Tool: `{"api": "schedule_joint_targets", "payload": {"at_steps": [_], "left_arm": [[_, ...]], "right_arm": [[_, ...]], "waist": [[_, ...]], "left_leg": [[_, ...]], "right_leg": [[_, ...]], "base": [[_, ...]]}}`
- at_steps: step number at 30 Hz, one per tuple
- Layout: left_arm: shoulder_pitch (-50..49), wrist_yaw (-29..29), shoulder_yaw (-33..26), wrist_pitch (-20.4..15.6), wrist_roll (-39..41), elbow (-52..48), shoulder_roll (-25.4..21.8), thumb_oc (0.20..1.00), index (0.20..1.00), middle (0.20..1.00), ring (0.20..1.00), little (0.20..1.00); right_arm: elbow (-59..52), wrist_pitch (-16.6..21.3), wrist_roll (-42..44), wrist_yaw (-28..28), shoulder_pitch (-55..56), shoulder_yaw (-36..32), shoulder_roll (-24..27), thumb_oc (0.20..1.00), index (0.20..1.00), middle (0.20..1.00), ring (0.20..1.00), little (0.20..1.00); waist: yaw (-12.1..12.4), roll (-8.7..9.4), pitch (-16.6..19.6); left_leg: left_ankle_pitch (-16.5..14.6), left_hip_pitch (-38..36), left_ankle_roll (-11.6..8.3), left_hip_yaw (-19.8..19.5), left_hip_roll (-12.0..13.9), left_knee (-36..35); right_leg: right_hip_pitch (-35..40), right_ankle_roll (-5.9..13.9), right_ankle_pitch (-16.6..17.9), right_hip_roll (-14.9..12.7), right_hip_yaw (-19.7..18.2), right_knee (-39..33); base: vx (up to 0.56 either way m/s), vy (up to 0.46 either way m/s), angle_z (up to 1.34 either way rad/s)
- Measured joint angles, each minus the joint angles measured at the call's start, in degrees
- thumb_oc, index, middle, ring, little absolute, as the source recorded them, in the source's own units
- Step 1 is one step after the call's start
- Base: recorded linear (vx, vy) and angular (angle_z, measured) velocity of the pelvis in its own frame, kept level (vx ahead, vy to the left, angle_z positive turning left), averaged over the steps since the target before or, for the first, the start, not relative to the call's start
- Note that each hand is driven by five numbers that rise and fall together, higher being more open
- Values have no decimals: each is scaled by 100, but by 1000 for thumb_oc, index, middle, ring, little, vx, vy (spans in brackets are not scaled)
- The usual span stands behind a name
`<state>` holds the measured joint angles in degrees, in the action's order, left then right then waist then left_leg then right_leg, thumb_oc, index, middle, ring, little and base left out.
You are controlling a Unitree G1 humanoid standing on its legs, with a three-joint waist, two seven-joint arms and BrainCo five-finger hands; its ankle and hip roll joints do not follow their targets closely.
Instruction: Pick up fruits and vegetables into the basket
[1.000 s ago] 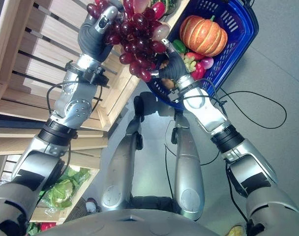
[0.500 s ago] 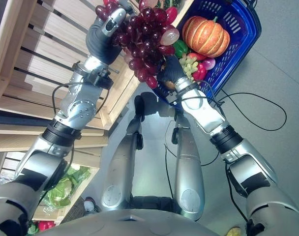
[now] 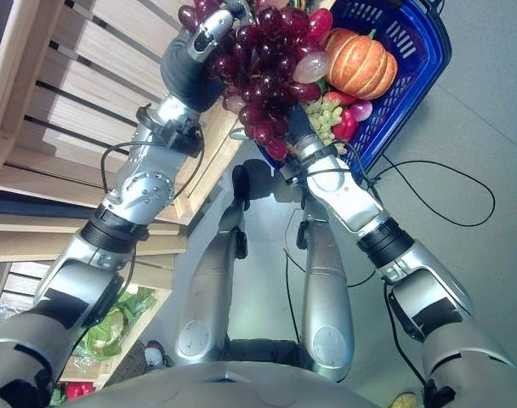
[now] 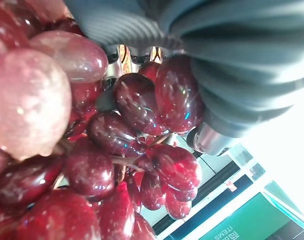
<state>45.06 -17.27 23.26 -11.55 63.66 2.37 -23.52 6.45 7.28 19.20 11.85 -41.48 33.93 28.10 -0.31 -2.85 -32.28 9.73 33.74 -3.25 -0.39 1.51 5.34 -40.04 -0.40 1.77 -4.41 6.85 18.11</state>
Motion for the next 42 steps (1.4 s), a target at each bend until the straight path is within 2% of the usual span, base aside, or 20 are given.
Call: {"api": "schedule_joint_targets", "payload": {"at_steps": [1,8,25,26,27,28,31,42], "left_arm": [[3,0,-2,10,2,0,-1,200,200,200,200,200],[7,-49,8,24,161,-150,9,200,200,200,200,200],[-12,76,-5,-55,153,-180,50,200,200,200,200,200],[-15,162,-4,-121,107,-180,50,282,282,282,282,282],[-16,214,-5,-130,85,-180,47,423,423,423,423,423],[-16,375,-6,-194,-75,-180,42,1000,1000,1000,1000,1000],[-32,794,-19,-352,-425,-180,37,1000,1000,1000,1000,1000],[-322,1501,-78,-522,-1003,-182,39,1000,1000,1000,1000,1000]], "right_arm": [[0,0,0,38,1,14,1,200,200,200,200,200],[0,1,-6,302,4,39,-17,200,200,200,200,200],[1,2,-11,421,26,29,-34,200,200,200,200,200],[1,2,-12,422,28,25,-37,200,200,200,200,200],[1,2,-12,422,29,21,-38,200,200,200,200,200],[1,2,-12,426,29,16,-32,200,200,200,200,200],[1,2,-12,436,35,-21,-32,200,200,200,200,200],[-113,163,-20,547,32,-401,-117,200,200,200,200,200]], "waist": [[-1,0,0],[-1,0,0],[8,0,0],[9,0,0],[10,0,0],[13,0,0],[22,0,0],[33,0,0]], "left_leg": [[0,0,0,-1,0,1],[2,-3,2,-7,-5,17],[30,-12,43,-16,-70,33],[30,-12,43,-16,-70,33],[30,-12,43,-16,-70,33],[30,-12,43,-16,-70,33],[30,-11,43,-17,-70,33],[29,-6,41,-25,-72,31]], "right_leg": [[1,0,0,-1,1,0],[17,0,0,-6,9,0],[22,21,-11,-79,18,59],[21,22,-11,-79,18,60],[21,22,-12,-79,18,61],[21,22,-12,-79,18,61],[18,24,-14,-79,19,64],[9,39,-29,-82,21,81]], "base": [[0,0,0],[0,0,0],[0,0,0],[0,0,0],[0,0,0],[0,0,0],[0,0,0],[0,0,0]]}}
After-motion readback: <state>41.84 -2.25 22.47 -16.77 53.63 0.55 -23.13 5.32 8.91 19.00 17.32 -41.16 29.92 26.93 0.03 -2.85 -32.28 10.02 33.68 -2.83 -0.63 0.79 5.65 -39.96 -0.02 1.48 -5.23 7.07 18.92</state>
